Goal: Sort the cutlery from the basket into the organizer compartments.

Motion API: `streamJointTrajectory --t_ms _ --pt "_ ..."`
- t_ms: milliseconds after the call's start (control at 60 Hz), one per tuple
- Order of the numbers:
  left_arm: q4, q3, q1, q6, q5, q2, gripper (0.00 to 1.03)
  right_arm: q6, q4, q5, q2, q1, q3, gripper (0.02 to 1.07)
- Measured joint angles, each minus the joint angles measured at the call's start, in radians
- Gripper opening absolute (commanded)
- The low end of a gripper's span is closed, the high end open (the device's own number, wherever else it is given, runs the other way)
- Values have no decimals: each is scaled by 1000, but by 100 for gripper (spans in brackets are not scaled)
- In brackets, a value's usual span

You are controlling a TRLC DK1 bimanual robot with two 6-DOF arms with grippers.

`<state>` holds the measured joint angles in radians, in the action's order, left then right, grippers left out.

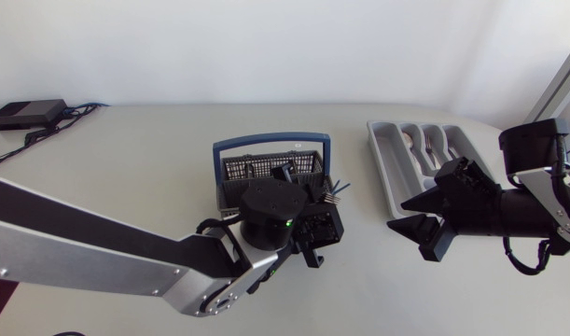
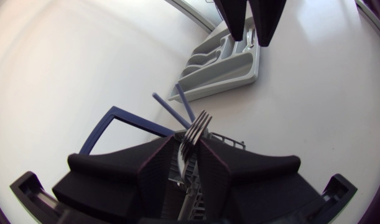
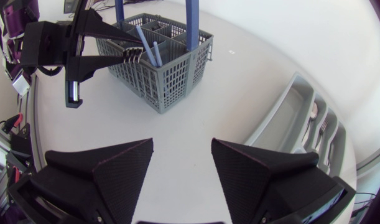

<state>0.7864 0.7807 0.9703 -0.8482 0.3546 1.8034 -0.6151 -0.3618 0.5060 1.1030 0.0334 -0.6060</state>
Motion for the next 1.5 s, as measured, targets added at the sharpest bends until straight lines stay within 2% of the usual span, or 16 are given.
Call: streamJointTrajectory --t_ms 250,467,700,933,1133,1267,1367,1500 --pt "43 0 14 -70 30 25 3 -4 0 5 0 -2 2 71" --pt "65 0 15 -124 56 24 3 -15 0 7 0 -3 6 71" --pt "140 -27 14 -148 61 2 3 -18 0 7 0 -3 6 71" --pt "177 -115 -4 -139 -30 -89 3 -18 0 7 0 -3 6 71" --pt "172 -142 -76 -65 -106 -206 3 -18 0 7 0 -3 6 71" --pt "130 -142 -128 5 -171 -280 3 -18 -1 7 0 -3 6 71" --pt "-13 -132 -193 113 -253 -360 3 -18 -4 7 -3 0 6 71" --pt "-149 -90 -247 224 -326 -423 3 -14 -14 6 -18 22 6 71"
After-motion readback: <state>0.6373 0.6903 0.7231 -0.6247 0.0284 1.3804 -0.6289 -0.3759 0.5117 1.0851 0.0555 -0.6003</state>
